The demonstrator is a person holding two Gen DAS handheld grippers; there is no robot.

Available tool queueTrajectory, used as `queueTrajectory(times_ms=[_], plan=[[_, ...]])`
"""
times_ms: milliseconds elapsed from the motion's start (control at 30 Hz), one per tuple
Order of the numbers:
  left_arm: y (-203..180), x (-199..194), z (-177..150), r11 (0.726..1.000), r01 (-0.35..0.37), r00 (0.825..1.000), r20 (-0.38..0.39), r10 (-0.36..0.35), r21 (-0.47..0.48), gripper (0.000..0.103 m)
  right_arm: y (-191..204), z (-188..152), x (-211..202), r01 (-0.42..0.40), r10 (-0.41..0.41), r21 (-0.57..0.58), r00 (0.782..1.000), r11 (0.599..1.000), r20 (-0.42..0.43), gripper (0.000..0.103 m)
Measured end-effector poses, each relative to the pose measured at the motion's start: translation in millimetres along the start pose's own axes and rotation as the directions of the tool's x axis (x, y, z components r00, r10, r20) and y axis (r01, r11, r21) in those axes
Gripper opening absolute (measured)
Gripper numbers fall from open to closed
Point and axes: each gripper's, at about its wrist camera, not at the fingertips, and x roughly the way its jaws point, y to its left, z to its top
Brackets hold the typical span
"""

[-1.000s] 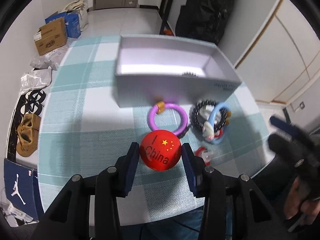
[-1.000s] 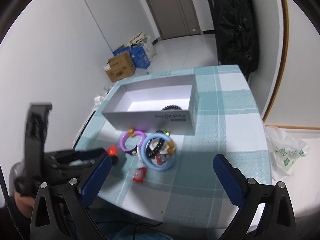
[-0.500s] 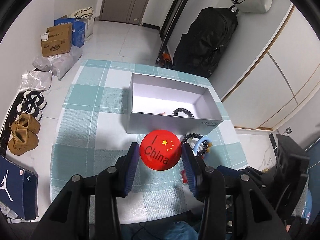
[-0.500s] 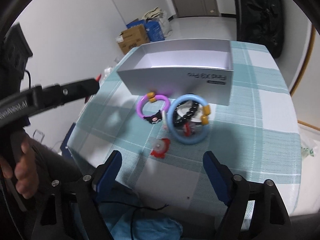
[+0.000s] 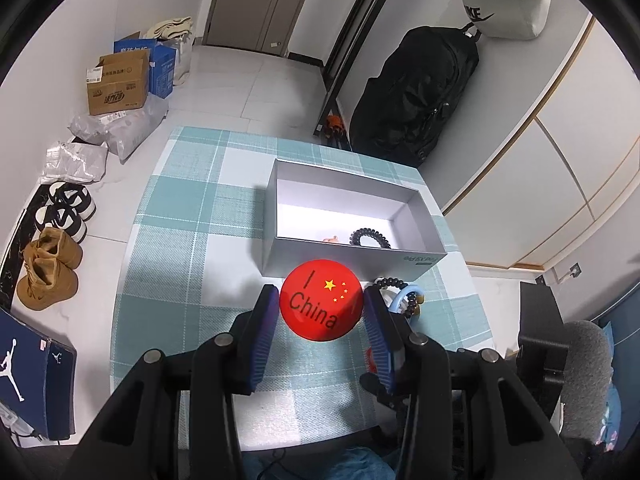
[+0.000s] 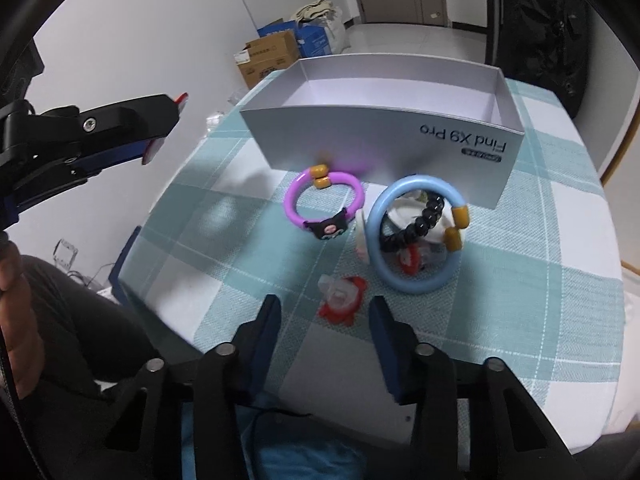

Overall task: Organize jewelry
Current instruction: 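Grasp the small red-and-white figurine with the right tool while the left holds the badge, then carry badge and red figurine into the silver box and open both tools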

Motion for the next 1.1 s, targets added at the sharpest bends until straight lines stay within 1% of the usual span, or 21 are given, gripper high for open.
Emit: queueTrajectory(times_ms=[67, 100, 133, 200, 433, 633, 700, 800, 967, 1100], plan=[[1.3, 0.4, 0.2, 1.000, -0.001, 1.000, -0.001, 0.001, -0.002, 0.038, 0.8, 2.2, 1.8, 0.013, -0.013, -0.002, 1.000, 1.000, 0.001, 0.039], [2.2, 0.4, 0.4, 1.000, 0.000, 1.000, -0.001, 0.000, -0.003, 0.038, 1.7, 2.7, 2.7, 0.028, -0.028, -0.007, 1.000, 1.000, 0.001, 0.032], [2.5, 0.4, 0.5, 1.000, -0.001, 1.000, -0.001, 0.001, -0.003, 0.038, 3.0, 3.6, 3.0, 0.047, -0.047, -0.014, 0.999, 0.999, 0.002, 0.023], [2.6, 0.6, 0.6, 1.000, -0.002, 1.000, -0.003, 0.002, -0.004, 0.038, 2.5, 4.6, 3.9, 0.082, -0.082, -0.019, 0.997, 0.996, 0.002, 0.017], [1.4, 1.8, 1.2, 1.000, -0.001, 1.000, -0.002, 0.001, -0.002, 0.038, 0.5, 6.4, 3.8, 0.067, -0.067, -0.006, 0.998, 0.998, 0.007, 0.017], [0.2, 4.2, 1.6, 1.000, 0.006, 1.000, -0.002, -0.006, 0.004, 0.038, 6.3, 9.8, -9.3, -0.009, 0.009, -0.010, 0.998, 1.000, 0.057, 0.017], [0.5, 3.9, 2.1, 1.000, 0.006, 1.000, 0.002, -0.006, 0.003, 0.038, 11.0, 11.8, -14.9, -0.033, 0.035, -0.026, 0.996, 0.999, 0.083, 0.017], [2.4, 3.0, 4.0, 1.000, 0.014, 1.000, 0.013, -0.014, -0.009, 0.038, 13.9, 16.0, -20.8, -0.050, 0.053, -0.031, 0.992, 0.998, 0.110, 0.017], [3.2, 4.4, 7.5, 1.000, 0.017, 1.000, 0.027, -0.016, -0.014, 0.038, 5.6, 28.7, -32.1, -0.102, 0.098, 0.013, 0.982, 0.995, 0.159, 0.017], [2.6, 5.3, 11.6, 0.999, 0.034, 0.999, 0.042, -0.033, -0.026, 0.038, -3.4, 39.5, -41.5, -0.141, 0.130, 0.040, 0.971, 0.989, 0.201, 0.017]])
